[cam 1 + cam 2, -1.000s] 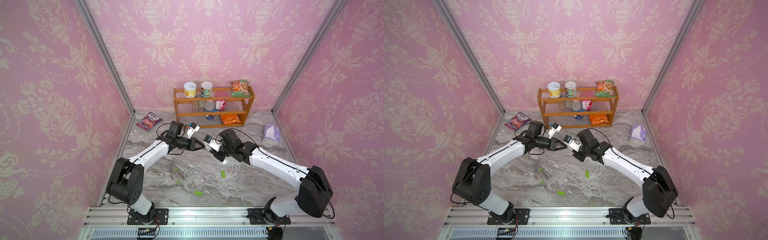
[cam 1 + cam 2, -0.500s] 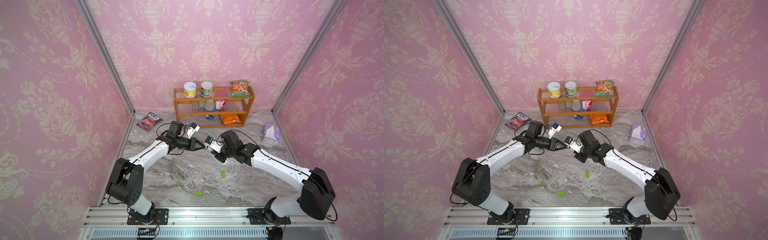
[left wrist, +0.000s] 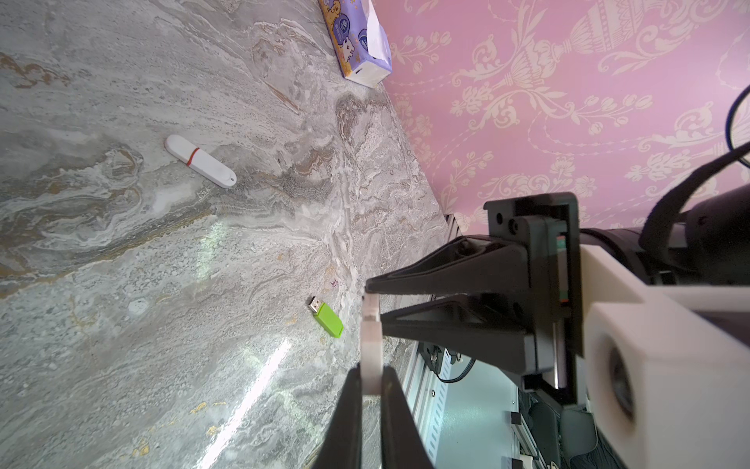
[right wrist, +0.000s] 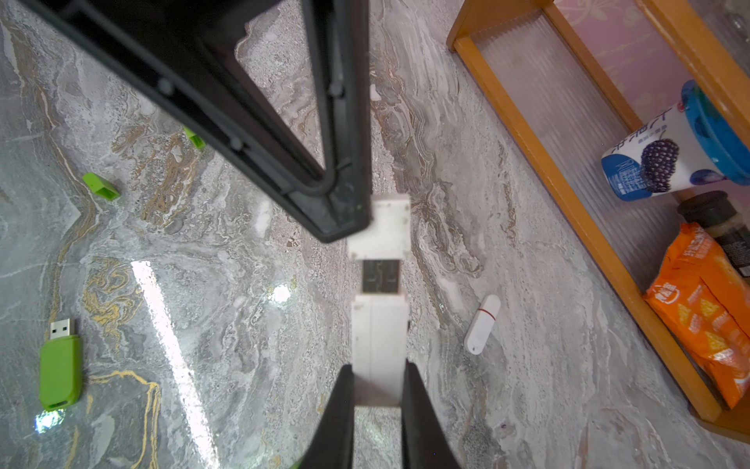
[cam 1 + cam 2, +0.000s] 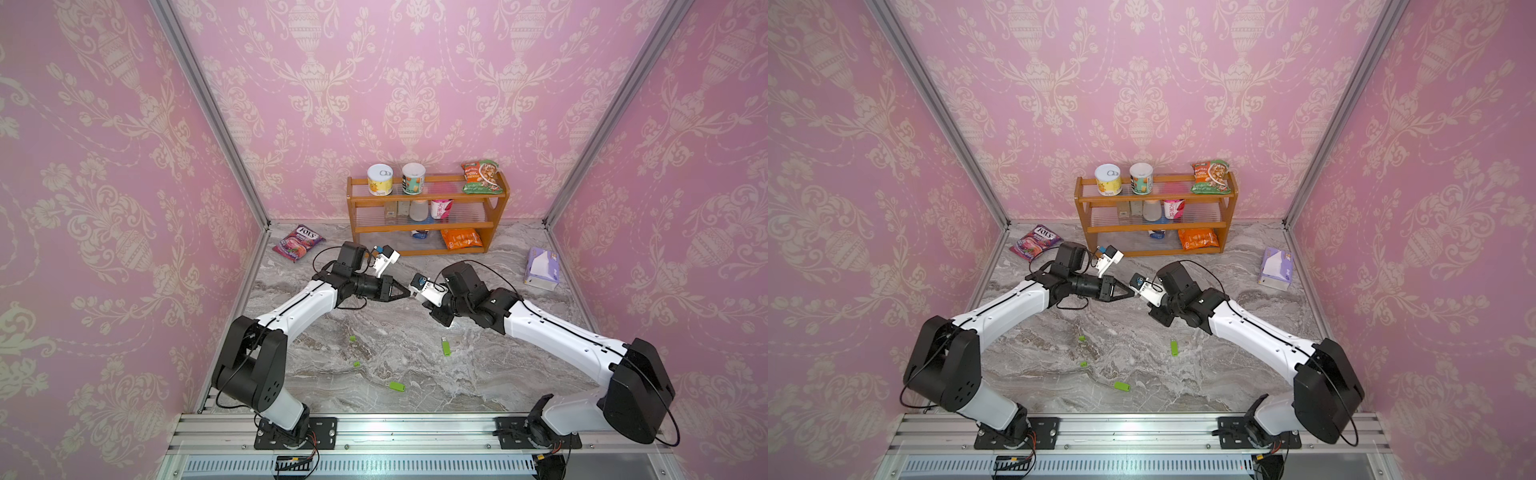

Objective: Close the usb drive cover
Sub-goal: Close the cover of the USB drive.

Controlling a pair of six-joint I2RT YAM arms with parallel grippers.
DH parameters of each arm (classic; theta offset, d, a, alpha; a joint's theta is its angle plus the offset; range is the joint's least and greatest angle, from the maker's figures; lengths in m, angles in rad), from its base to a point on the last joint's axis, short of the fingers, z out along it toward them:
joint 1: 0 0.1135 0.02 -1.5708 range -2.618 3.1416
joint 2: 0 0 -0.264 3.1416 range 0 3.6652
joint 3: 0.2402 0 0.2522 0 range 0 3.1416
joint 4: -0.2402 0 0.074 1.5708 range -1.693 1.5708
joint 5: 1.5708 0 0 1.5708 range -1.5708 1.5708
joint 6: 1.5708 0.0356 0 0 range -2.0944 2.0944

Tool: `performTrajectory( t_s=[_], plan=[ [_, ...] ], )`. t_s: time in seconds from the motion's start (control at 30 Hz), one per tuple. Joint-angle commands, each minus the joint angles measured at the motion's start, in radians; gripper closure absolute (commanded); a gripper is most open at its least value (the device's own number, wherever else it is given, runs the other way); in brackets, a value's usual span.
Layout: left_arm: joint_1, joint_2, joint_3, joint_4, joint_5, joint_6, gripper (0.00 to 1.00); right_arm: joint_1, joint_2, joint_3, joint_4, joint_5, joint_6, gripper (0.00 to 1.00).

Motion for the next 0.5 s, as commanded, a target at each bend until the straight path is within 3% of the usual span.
performTrajectory(
  t_s=[0.0, 0.27, 0.47],
  plan=[
    [0.0, -0.014, 0.015, -0.004, 0.014, 0.014, 1.0, 0.014, -0.014, 0.009, 0.015, 0.015, -0.005, 1.0],
    [0.0, -0.014, 0.008, 0.004, 0.027, 0.01, 1.0, 0.034, 0.004, 0.013, 0.058, 0.065, -0.024, 1.0],
    [-0.004, 0.002, 0.007, 0.007, 0.08, 0.012, 1.0, 0.049, -0.049, -0.078, 0.234, 0.118, -0.038, 1.0]
  ],
)
